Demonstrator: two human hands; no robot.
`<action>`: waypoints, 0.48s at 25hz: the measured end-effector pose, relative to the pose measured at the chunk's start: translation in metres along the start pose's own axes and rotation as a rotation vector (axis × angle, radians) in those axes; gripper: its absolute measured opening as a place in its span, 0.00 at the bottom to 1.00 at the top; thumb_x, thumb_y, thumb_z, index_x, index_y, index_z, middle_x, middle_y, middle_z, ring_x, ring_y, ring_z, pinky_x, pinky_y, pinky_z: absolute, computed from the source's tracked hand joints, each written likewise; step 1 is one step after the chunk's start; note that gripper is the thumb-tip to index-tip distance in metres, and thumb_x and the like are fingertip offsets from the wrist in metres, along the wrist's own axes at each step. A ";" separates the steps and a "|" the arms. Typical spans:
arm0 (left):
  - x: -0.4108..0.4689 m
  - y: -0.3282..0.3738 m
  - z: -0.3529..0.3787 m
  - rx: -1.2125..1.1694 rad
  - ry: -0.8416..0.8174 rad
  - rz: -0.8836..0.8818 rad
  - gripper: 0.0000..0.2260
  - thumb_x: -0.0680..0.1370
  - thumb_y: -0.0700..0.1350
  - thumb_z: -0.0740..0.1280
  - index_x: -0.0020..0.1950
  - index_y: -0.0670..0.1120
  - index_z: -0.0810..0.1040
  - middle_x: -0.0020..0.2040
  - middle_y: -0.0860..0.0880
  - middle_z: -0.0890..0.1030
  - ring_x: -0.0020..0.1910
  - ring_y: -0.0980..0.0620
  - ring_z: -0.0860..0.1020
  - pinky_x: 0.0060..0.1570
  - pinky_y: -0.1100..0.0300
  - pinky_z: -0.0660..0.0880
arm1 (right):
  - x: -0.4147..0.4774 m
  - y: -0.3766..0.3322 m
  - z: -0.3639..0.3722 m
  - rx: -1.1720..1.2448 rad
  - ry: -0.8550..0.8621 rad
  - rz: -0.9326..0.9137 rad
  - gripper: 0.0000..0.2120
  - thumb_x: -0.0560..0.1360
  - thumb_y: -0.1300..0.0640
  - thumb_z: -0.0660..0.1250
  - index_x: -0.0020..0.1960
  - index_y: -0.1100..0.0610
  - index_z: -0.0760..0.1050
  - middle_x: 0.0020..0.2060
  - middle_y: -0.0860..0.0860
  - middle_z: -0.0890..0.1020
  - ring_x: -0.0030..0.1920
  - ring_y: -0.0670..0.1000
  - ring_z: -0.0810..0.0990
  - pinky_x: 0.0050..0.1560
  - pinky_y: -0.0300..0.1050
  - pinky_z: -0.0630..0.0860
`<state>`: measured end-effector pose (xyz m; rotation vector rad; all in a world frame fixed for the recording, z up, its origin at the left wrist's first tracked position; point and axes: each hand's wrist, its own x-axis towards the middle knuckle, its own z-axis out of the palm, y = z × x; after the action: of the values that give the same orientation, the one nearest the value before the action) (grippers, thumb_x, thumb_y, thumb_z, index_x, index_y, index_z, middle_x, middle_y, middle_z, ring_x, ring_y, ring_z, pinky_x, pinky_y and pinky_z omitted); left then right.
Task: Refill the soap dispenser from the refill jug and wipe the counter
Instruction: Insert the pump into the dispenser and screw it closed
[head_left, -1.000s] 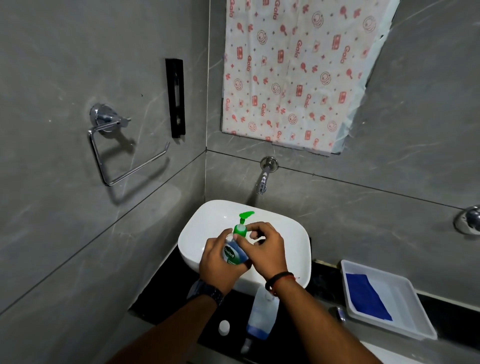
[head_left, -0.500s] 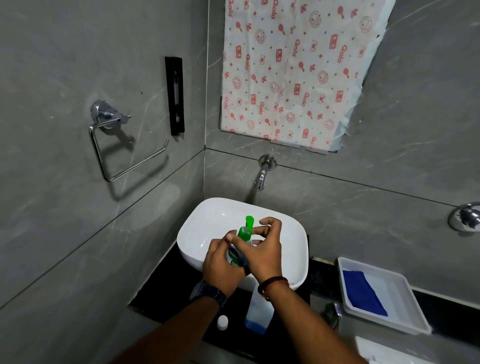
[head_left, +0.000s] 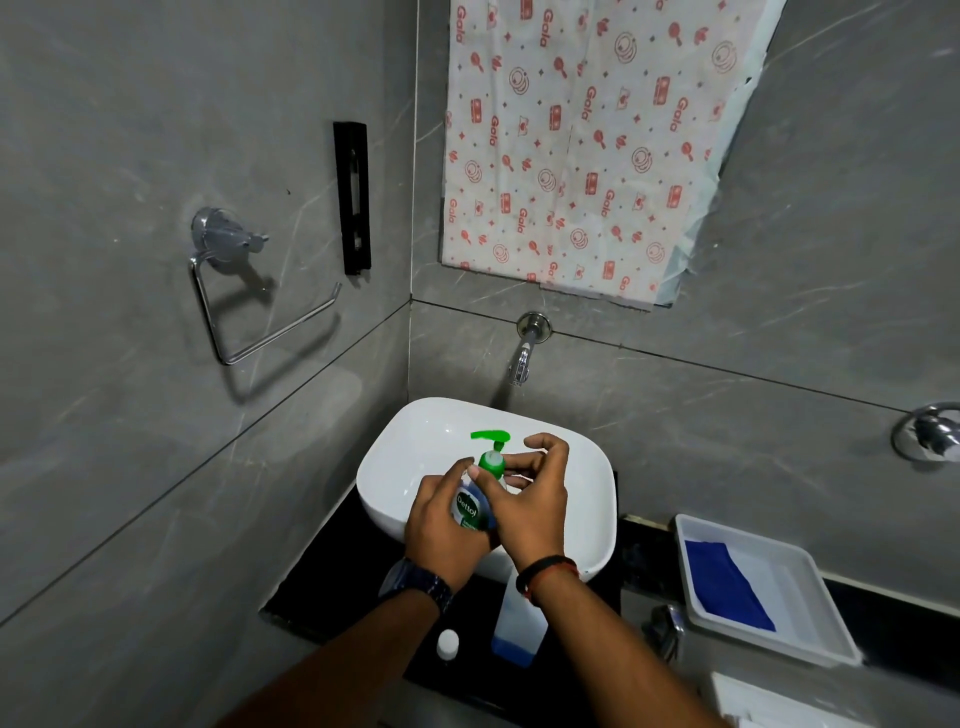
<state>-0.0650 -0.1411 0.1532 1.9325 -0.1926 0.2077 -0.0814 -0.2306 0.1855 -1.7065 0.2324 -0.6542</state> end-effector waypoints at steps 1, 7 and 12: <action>-0.001 0.000 0.000 -0.005 0.003 0.006 0.35 0.59 0.37 0.78 0.64 0.51 0.73 0.56 0.46 0.75 0.56 0.46 0.76 0.56 0.53 0.76 | 0.000 -0.001 0.000 0.004 0.005 0.011 0.30 0.63 0.57 0.79 0.53 0.40 0.63 0.43 0.46 0.82 0.46 0.43 0.81 0.49 0.40 0.77; 0.000 -0.002 0.001 0.000 0.007 0.008 0.36 0.59 0.37 0.78 0.64 0.51 0.72 0.57 0.46 0.75 0.57 0.46 0.76 0.55 0.51 0.77 | 0.001 0.000 -0.001 0.041 -0.058 0.011 0.26 0.67 0.62 0.77 0.55 0.43 0.67 0.43 0.49 0.84 0.47 0.45 0.83 0.54 0.44 0.79; -0.002 -0.003 0.002 -0.022 0.013 0.009 0.35 0.58 0.38 0.79 0.63 0.50 0.73 0.55 0.48 0.75 0.56 0.47 0.76 0.55 0.51 0.77 | 0.005 0.000 0.000 0.058 -0.087 0.040 0.29 0.66 0.59 0.78 0.58 0.42 0.67 0.44 0.50 0.85 0.48 0.47 0.83 0.52 0.37 0.78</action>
<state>-0.0658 -0.1417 0.1489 1.9085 -0.1938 0.2231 -0.0772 -0.2336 0.1869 -1.6661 0.1839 -0.5509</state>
